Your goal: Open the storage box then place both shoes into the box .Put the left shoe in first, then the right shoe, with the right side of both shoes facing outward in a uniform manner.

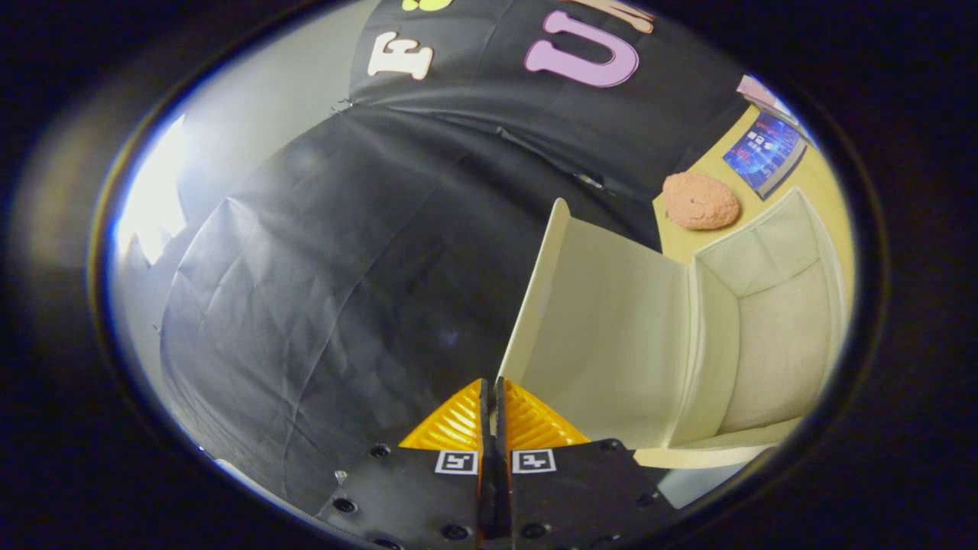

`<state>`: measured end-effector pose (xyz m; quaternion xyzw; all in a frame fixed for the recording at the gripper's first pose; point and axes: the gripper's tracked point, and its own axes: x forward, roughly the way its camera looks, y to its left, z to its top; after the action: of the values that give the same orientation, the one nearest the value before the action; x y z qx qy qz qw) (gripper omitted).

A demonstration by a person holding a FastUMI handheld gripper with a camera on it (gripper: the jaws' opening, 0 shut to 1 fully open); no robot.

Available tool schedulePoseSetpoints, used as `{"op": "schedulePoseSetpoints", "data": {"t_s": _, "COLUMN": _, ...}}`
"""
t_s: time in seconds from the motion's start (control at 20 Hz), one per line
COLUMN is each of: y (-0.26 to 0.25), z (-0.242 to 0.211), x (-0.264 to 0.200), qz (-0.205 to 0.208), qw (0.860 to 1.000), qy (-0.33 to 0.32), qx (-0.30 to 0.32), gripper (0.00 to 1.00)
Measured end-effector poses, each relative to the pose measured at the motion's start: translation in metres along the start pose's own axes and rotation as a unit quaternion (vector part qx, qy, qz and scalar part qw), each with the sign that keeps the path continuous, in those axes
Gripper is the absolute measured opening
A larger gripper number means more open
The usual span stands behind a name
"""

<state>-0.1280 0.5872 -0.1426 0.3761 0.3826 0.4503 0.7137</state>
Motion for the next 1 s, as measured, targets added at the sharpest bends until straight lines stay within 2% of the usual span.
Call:
{"op": "schedulePoseSetpoints", "data": {"t_s": 0.2, "y": -0.001, "z": -0.033, "x": 0.036, "qz": -0.005, "qw": 0.999, "qy": 0.049, "qx": -0.005, "gripper": 0.02}}
{"op": "schedulePoseSetpoints", "data": {"t_s": 0.25, "y": -0.002, "z": -0.029, "x": 0.026, "qz": -0.007, "qw": 0.998, "qy": 0.063, "qx": -0.015, "gripper": 0.02}}
{"op": "schedulePoseSetpoints", "data": {"t_s": 0.4, "y": -0.022, "z": -0.047, "x": 0.033, "qz": -0.031, "qw": 0.995, "qy": 0.088, "qx": -0.047, "gripper": 0.44}}
{"op": "schedulePoseSetpoints", "data": {"t_s": 0.6, "y": -0.051, "z": -0.020, "x": 0.013, "qz": -0.077, "qw": 0.991, "qy": 0.055, "qx": -0.092, "gripper": 0.99}}
{"op": "schedulePoseSetpoints", "data": {"t_s": 0.8, "y": -0.079, "z": 0.025, "x": -0.031, "qz": -0.126, "qw": 0.980, "qy": 0.014, "qx": -0.153, "gripper": 0.99}}
{"op": "schedulePoseSetpoints", "data": {"t_s": 1.0, "y": -0.124, "z": 0.074, "x": -0.102, "qz": -0.205, "qw": 0.952, "qy": -0.038, "qx": -0.226, "gripper": 0.99}}
